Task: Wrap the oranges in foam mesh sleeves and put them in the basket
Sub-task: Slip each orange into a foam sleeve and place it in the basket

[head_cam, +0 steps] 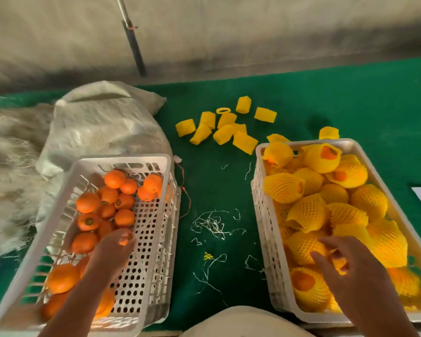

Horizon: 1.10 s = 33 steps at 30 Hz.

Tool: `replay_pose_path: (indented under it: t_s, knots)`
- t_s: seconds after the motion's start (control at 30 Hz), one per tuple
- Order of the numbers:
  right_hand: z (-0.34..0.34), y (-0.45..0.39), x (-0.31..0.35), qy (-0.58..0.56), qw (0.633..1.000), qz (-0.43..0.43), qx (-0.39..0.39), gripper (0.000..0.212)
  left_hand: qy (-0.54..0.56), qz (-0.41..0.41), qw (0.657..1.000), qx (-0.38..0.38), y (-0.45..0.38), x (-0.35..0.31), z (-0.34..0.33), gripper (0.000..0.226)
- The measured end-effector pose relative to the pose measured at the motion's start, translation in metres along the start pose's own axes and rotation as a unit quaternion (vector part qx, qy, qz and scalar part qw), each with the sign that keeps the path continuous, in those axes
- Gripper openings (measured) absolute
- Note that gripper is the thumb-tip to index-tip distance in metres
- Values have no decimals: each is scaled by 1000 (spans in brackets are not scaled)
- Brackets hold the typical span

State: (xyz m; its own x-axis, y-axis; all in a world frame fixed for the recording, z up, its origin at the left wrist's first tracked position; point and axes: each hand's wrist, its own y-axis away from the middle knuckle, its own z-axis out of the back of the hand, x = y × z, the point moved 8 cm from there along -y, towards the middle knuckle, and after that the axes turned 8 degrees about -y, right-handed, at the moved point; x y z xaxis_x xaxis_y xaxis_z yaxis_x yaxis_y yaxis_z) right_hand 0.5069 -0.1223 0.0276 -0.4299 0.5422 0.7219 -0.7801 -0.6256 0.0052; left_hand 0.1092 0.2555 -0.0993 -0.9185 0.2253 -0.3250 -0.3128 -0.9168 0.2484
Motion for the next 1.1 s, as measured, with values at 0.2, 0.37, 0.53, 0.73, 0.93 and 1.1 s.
replay_pose_path:
  t_s: [0.2, 0.37, 0.53, 0.73, 0.93, 1.1]
  knots:
    - [-63, -3, 14, 21, 997, 7, 69, 34, -72, 24, 996, 53, -30, 12, -26, 27]
    - [-86, -4, 3, 41, 994, -25, 101, 33, -53, 77, 996, -7, -55, 13, -5, 34]
    - [-87, -14, -7, 67, 995, -38, 59, 49, -111, 90, 990, 20, -85, 29, -12, 47]
    - [-87, -30, 22, 75, 996, -37, 36, 40, -167, 98, 981, 25, -118, 43, -28, 75]
    - [-102, -46, 51, 38, 997, -22, 57, 34, -145, 90, 985, -15, -130, 50, -26, 62]
    - [-107, -58, 65, 47, 997, -11, 57, 34, 142, 100, 984, -46, -105, 37, 5, 69]
